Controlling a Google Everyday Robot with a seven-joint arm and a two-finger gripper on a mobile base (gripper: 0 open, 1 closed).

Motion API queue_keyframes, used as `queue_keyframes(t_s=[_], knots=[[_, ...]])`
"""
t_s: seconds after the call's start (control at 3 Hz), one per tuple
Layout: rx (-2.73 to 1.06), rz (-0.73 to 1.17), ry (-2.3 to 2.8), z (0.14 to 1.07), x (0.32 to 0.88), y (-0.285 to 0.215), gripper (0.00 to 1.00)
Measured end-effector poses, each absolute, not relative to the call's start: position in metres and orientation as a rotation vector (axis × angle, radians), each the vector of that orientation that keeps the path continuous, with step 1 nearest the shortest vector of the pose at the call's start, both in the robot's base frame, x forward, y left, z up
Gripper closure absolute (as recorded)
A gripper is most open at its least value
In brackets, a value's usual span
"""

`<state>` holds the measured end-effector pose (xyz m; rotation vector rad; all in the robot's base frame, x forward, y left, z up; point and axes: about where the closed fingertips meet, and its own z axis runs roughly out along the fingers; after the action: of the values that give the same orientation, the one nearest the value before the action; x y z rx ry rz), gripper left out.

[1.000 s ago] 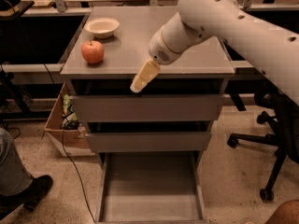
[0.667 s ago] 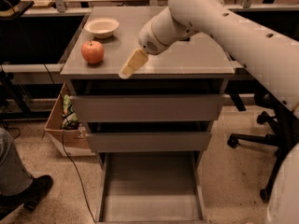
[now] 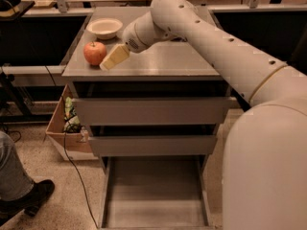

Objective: Place apple into bottom drawer

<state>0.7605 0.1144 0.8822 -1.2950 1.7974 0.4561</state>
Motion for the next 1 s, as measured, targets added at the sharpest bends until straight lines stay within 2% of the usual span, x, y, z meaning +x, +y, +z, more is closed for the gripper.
queue_keyframes(t_s=[0.67,1.0], knots=[[-1.214,0.623,1.801,0.854,0.788,0.165,0.0],[-1.199,0.705,1.771,0.859,0.788,0.183,0.16]])
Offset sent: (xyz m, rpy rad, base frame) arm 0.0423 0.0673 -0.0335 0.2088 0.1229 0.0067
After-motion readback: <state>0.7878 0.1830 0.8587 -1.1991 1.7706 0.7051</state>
